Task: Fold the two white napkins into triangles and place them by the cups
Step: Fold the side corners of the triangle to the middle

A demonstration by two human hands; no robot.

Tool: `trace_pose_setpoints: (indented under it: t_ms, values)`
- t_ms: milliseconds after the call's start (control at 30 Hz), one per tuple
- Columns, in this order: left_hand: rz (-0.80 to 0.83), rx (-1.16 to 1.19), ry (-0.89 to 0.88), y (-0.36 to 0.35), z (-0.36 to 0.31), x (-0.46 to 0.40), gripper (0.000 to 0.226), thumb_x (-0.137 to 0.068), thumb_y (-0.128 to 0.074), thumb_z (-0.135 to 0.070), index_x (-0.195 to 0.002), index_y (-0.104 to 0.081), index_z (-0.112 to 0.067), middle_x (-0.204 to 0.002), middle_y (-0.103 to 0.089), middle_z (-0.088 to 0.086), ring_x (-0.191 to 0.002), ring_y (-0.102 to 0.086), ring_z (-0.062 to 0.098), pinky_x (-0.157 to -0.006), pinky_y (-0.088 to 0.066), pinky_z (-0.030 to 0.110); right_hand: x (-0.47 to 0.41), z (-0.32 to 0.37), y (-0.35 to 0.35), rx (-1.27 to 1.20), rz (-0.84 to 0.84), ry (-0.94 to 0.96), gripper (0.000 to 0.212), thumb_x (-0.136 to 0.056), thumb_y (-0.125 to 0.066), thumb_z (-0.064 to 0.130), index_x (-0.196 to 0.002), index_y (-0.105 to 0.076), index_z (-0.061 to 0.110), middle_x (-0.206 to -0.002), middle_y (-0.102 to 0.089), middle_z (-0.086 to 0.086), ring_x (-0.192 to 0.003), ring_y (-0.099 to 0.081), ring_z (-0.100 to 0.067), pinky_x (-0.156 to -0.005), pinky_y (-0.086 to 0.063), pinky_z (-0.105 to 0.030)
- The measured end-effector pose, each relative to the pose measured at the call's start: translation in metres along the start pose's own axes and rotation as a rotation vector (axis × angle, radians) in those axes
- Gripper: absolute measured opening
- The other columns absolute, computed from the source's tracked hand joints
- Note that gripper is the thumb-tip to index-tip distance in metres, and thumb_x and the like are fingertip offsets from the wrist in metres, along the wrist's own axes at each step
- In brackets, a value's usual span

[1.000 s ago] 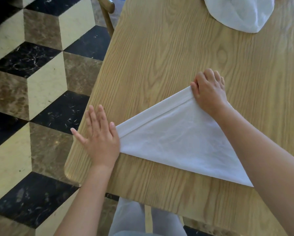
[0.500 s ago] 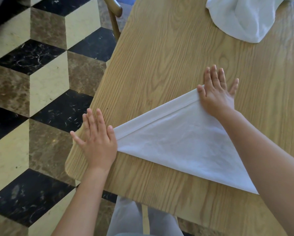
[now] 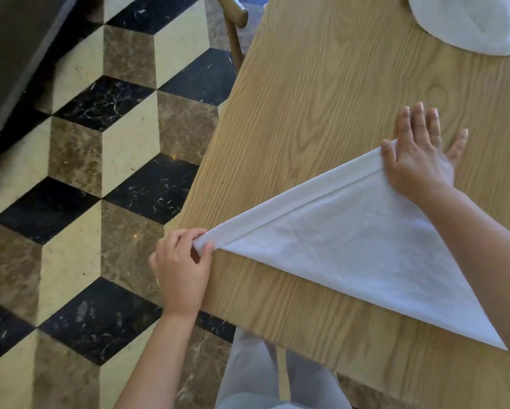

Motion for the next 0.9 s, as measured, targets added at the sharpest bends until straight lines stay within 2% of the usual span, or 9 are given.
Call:
trace_pose_setpoints:
  t_ms: [100,167,333,567,600,667,733,800,900]
  values:
    - [0.157,0.101,0.065,-0.007,0.004,-0.009,0.007,-0.082,-0.068,-0.023,-0.084,-0.062,-0.019,-0.089,-0.053,-0.009,-0.088,-0.046,0.013,-0.079,-0.037,0.031,0.001,0.001,0.002,0.003,-0.005,0.000,0.063,-0.093,-0.013,0.051,-0.149,-0.001,0.024,-0.159,0.003,0.004,-0.145,0.007,-0.014,-0.109,0.010,-0.058]
    - [0.262,0.185,0.078,-0.010,0.003,-0.014,0.011,-0.083,-0.066,-0.021,-0.079,-0.057,-0.024,-0.082,-0.055,-0.012,-0.080,-0.052,0.011,-0.068,-0.041,0.022,0.001,0.001,0.003,0.007,-0.006,-0.001,0.063,-0.093,-0.012,0.051,-0.149,0.000,0.024,-0.158,0.004,0.004,-0.144,0.008,-0.013,-0.109,0.010,-0.058]
    - [0.522,0.666,0.197,-0.009,-0.008,-0.022,0.028,-0.082,-0.062,-0.016,-0.094,-0.050,-0.038,-0.075,-0.063,-0.006,-0.067,-0.062,0.009,-0.062,-0.050,0.021,0.001,0.000,0.002,-0.033,0.021,0.012,0.058,-0.095,-0.015,0.041,-0.148,0.002,0.027,-0.159,0.003,0.001,-0.144,0.008,-0.014,-0.110,0.006,-0.060]
    - [0.801,0.979,0.018,-0.006,-0.100,-0.048,0.022,-0.065,-0.054,-0.025,-0.082,-0.066,-0.017,-0.071,-0.057,-0.004,-0.064,-0.048,0.011,-0.059,-0.043,0.020,0.000,0.003,0.006,-0.130,0.038,0.023,0.060,-0.094,-0.021,0.036,-0.146,0.008,0.035,-0.158,0.005,0.001,-0.144,0.010,-0.013,-0.110,0.009,-0.059]
    - [0.874,0.982,-0.033,-0.009,-0.118,-0.049,0.027,-0.064,-0.051,-0.018,-0.085,-0.067,-0.014,-0.074,-0.060,-0.001,-0.067,-0.050,0.013,-0.062,-0.046,0.021,0.002,0.003,0.011,-0.167,0.008,0.021,0.060,-0.094,-0.027,0.035,-0.147,0.003,0.034,-0.158,0.002,0.000,-0.144,0.008,-0.014,-0.109,0.008,-0.058]
    - [0.957,0.888,-0.155,-0.014,-0.151,-0.051,0.034,-0.066,-0.046,-0.006,-0.092,-0.067,-0.012,-0.082,-0.066,0.002,-0.075,-0.059,0.017,-0.073,-0.052,0.023,0.006,0.002,0.029,-0.249,-0.131,0.055,0.055,-0.090,-0.047,0.031,-0.141,-0.026,0.025,-0.152,-0.019,-0.010,-0.143,-0.008,-0.022,-0.111,0.001,-0.054]
    - [0.927,0.806,-0.233,-0.020,-0.180,-0.059,0.023,-0.077,-0.054,-0.003,-0.090,-0.069,-0.014,-0.082,-0.070,0.000,-0.077,-0.066,0.014,-0.076,-0.052,0.021,0.015,0.004,0.052,-0.225,-0.323,0.136,0.036,-0.082,-0.062,0.025,-0.115,-0.053,0.014,-0.127,-0.044,-0.016,-0.126,-0.034,-0.032,-0.108,-0.014,-0.047]
    - [0.880,0.756,-0.304,-0.028,-0.209,-0.065,0.014,-0.085,-0.061,-0.006,-0.082,-0.069,-0.016,-0.072,-0.068,-0.005,-0.069,-0.063,0.009,-0.068,-0.048,0.014,0.023,0.005,0.061,-0.156,-0.417,0.201,0.017,-0.082,-0.065,0.023,-0.092,-0.064,0.009,-0.106,-0.055,-0.014,-0.107,-0.047,-0.035,-0.097,-0.022,-0.040]
    - [0.786,0.682,-0.405,-0.042,-0.248,-0.077,0.015,-0.085,-0.065,-0.017,-0.074,-0.066,-0.026,-0.069,-0.055,-0.007,-0.064,-0.048,0.002,-0.060,-0.038,0.010,0.035,0.005,0.068,-0.138,-0.487,0.282,0.008,-0.081,-0.067,0.016,-0.076,-0.069,0.010,-0.089,-0.063,-0.008,-0.091,-0.057,-0.034,-0.084,-0.026,-0.036]
Point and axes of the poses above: each hand's wrist, its own x-axis away from the middle knuckle, its own y-axis out of the back of the hand, z = x × y, the point moved 10 cm from there along -x, towards the middle knuckle
